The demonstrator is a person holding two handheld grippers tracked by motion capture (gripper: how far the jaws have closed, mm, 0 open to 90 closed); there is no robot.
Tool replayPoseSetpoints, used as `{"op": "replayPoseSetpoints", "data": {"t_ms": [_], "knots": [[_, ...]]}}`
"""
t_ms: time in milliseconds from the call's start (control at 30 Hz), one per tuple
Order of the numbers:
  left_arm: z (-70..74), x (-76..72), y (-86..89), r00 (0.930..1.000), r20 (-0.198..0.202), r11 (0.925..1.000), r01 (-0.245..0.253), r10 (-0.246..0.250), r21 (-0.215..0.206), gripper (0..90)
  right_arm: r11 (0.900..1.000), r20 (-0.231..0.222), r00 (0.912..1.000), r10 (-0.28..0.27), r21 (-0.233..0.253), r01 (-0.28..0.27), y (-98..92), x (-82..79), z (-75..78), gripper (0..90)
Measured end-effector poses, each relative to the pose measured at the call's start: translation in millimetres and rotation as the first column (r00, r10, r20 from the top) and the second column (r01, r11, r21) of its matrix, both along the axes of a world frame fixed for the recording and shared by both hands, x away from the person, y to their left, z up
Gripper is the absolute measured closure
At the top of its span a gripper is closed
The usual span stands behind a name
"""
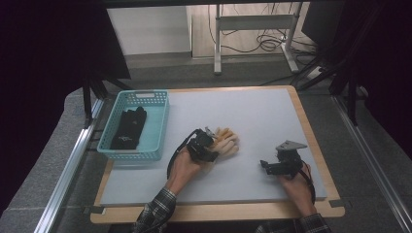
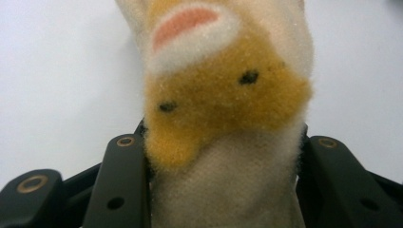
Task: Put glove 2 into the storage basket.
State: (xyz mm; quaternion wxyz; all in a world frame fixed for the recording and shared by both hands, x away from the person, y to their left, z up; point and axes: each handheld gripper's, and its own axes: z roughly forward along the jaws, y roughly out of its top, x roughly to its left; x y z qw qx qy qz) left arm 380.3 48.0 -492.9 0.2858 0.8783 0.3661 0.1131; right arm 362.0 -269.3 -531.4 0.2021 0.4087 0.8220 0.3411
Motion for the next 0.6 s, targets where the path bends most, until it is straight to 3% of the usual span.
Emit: {"op": "replayPoseSetpoints", "data": {"t_ms": [333, 600], "knots": [[38.2, 11.4, 29.8, 0.9964, 0.042, 0.9973, -0.073, 0.073, 0.000, 52.4, 1.000, -0.002, 1.0000, -0.001, 0.001, 0.001, 0.0, -0.1, 0.1, 13.1], [69.2, 17.1, 65.7, 0.9853, 0.080, 0.9885, -0.151, 0.151, -0.002, 52.4, 1.000, 0.000, 1.0000, 0.000, 0.000, 0.000, -0.1, 0.0, 0.1, 13.1]]}}
